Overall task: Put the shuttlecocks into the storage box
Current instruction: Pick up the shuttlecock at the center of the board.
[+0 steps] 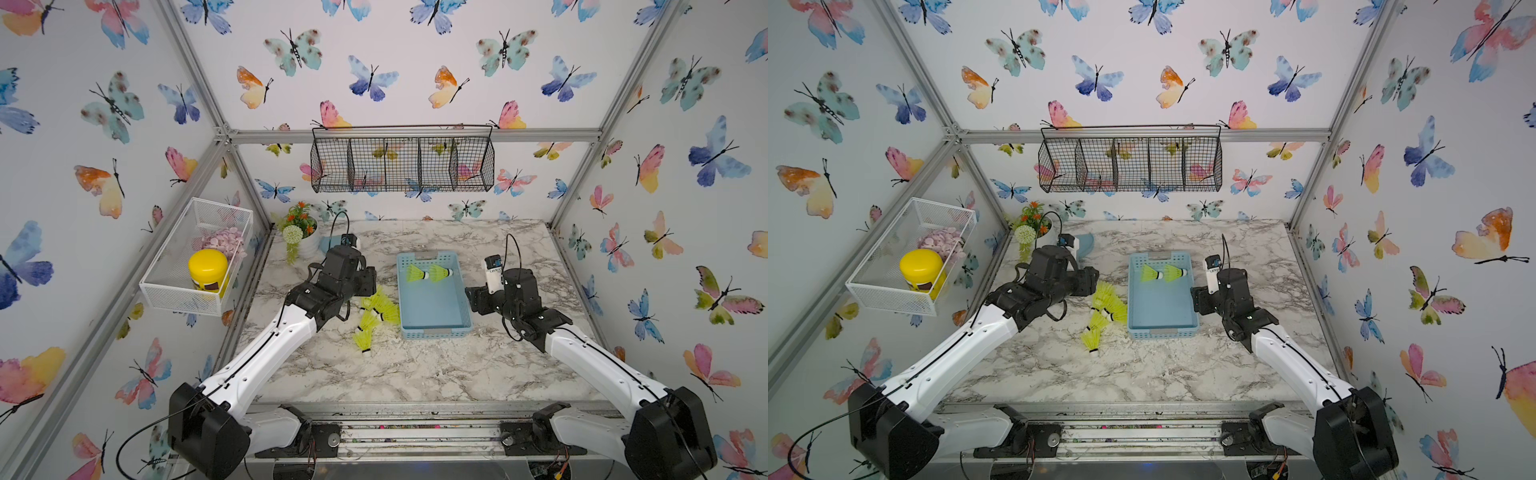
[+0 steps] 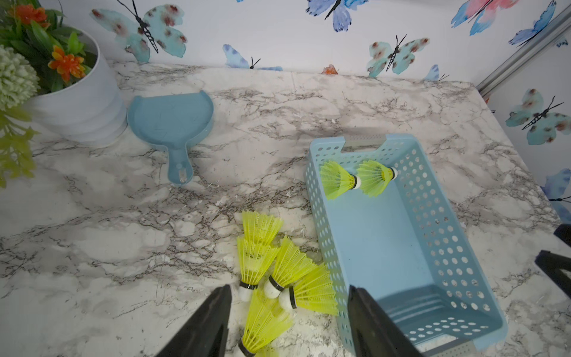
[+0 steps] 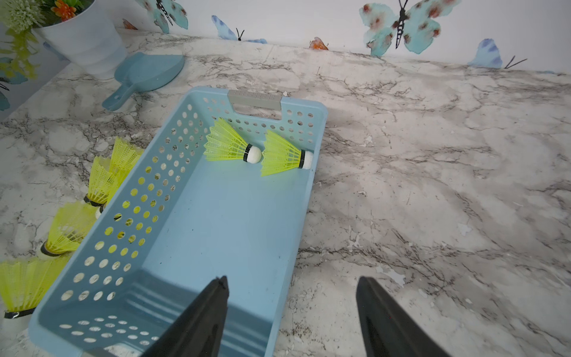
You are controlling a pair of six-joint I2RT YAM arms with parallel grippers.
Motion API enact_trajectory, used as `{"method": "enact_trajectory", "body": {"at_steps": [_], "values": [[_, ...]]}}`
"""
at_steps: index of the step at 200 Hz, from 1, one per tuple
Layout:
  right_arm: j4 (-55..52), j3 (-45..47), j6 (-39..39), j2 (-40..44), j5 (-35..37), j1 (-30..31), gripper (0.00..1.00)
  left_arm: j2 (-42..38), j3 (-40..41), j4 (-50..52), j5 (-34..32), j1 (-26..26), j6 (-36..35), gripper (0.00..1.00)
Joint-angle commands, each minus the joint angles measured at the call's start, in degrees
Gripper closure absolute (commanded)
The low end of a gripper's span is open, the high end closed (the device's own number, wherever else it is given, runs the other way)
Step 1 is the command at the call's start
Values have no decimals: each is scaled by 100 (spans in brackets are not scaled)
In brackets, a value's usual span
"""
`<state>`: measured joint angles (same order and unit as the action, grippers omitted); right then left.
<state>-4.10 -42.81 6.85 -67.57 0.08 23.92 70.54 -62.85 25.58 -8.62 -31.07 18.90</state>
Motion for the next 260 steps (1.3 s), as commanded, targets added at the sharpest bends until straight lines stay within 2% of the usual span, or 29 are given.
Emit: {"method": "enact_trajectory", "body": {"at_steps": [1, 43, 84, 158, 208, 260], "values": [[-180, -164, -67, 14, -77, -19, 28, -269, 396, 530, 203, 13, 127, 36], [-243, -149, -53, 106, -18, -19, 28, -315, 840, 1028, 164, 8, 694, 36], [-248, -89, -61, 132, 49, -19, 28, -347, 1446, 1080, 343, 12, 1146, 33], [-194, -26, -49, 68, 81, -19, 27, -451, 2283, 526, 1073, 9, 1175, 10], [-175, -17, -40, 77, 32, -19, 27, 31, 2891, -612, 1649, 6, 1594, 11], [-202, -70, -61, 66, 20, -17, 27, 166, 3187, -1232, 1532, 13, 1927, 17]]}}
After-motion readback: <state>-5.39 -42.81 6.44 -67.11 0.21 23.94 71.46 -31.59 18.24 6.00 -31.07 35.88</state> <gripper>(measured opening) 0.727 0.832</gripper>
